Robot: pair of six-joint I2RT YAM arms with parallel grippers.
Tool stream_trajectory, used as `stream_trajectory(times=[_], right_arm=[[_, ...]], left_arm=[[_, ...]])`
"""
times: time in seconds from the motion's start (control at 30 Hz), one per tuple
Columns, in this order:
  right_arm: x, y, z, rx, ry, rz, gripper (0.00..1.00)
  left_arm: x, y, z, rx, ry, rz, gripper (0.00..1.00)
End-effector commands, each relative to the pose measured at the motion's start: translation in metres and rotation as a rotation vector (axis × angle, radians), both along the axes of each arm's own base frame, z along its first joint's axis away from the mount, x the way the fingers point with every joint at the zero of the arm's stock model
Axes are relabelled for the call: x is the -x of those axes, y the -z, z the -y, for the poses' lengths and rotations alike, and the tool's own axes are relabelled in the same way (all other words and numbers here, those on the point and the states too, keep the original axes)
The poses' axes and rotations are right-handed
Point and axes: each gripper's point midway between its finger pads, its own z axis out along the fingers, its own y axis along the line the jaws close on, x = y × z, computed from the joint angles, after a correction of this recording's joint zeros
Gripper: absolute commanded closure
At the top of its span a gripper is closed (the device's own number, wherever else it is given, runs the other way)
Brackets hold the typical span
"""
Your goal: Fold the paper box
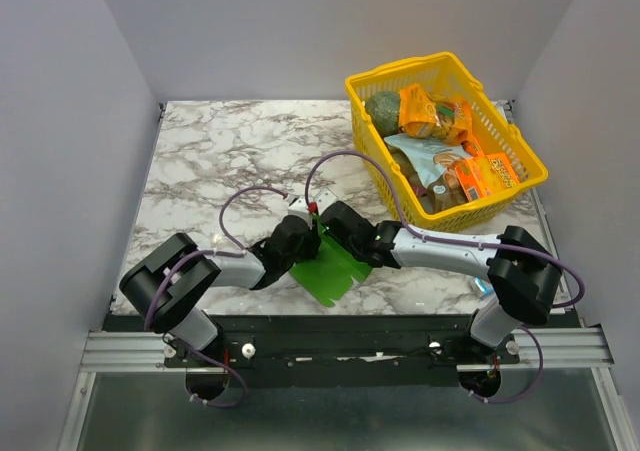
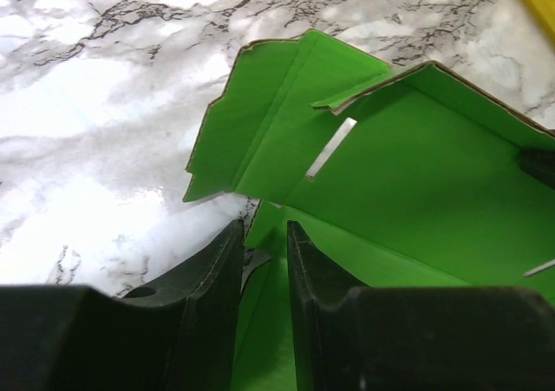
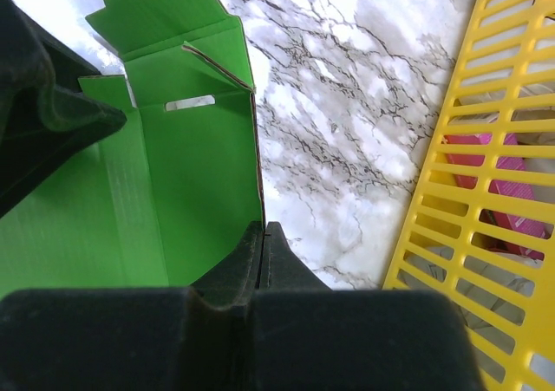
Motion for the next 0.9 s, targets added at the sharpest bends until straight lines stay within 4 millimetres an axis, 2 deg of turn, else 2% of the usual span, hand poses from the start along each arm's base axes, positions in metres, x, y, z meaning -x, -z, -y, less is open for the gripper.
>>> stream_trajectory(times=[0.0,0.07,0.13,0.23,0.3,0.33,0.4,0.43,0.5,0.53,0.6,0.63,0.67,0.77,0.8,0.87], right_arm=[[-0.005,-0.011,-0.019,-0.073,-0.004,0.022,0.99],[-0.005,-0.012,-0.020,-0.076,-0.004,0.022,0.99],[-0.005,-0.012,-0.019,-0.078,-0.004,0.019,0.99],[-0.005,-0.014,-0.020,-0.088,0.003,0.022,0.99],[-0.006,-0.018,-0.020,-0.101,0.015,0.027,0.98],[-0.007,-0.022,-0.020,-0.100,0.018,0.031,0.90],[-0.009,-0.027,-0.022,-0.126,0.059,0.029,0.82],[-0.010,-0.033,-0.023,-0.128,0.072,0.029,0.66],[-0.012,-0.040,-0.022,-0.150,0.113,0.032,0.47],[-0.011,-0.043,-0.019,-0.148,0.130,0.029,0.35],[-0.015,-0.060,-0.021,-0.198,0.183,0.040,0.26],[-0.014,-0.064,-0.017,-0.205,0.207,0.033,0.20],[-0.016,-0.075,-0.020,-0.277,0.263,0.022,0.19],[-0.009,-0.078,-0.029,-0.455,0.316,-0.141,0.19],[0.002,-0.075,-0.042,-0.518,0.282,-0.243,0.19],[0.004,-0.078,-0.053,-0.632,0.307,-0.328,0.19]], left_arm=[[-0.013,-0.010,0.011,0.020,-0.023,0.052,0.71],[-0.014,-0.008,0.013,0.011,-0.018,0.057,0.78],[-0.014,-0.009,0.015,0.003,-0.001,0.076,0.89],[-0.011,-0.011,0.018,0.003,0.015,0.108,1.00],[-0.009,-0.014,0.017,0.006,0.016,0.134,1.00],[-0.008,-0.010,0.010,-0.011,-0.007,0.140,1.00],[-0.005,-0.014,0.007,-0.007,-0.035,0.163,1.00],[-0.001,-0.007,-0.003,-0.025,-0.056,0.158,1.00],[-0.003,-0.011,-0.018,-0.026,-0.151,0.181,1.00],[0.001,-0.005,-0.030,-0.042,-0.184,0.175,1.00],[0.000,-0.012,-0.042,-0.026,-0.257,0.209,1.00],[0.004,-0.007,-0.050,-0.036,-0.272,0.211,1.00],[0.005,-0.009,-0.054,-0.028,-0.287,0.223,1.00],[0.007,-0.013,-0.069,-0.028,-0.354,0.269,1.00],[0.005,-0.022,-0.072,-0.006,-0.389,0.308,1.00],[0.014,-0.024,-0.079,-0.023,-0.387,0.356,1.00]])
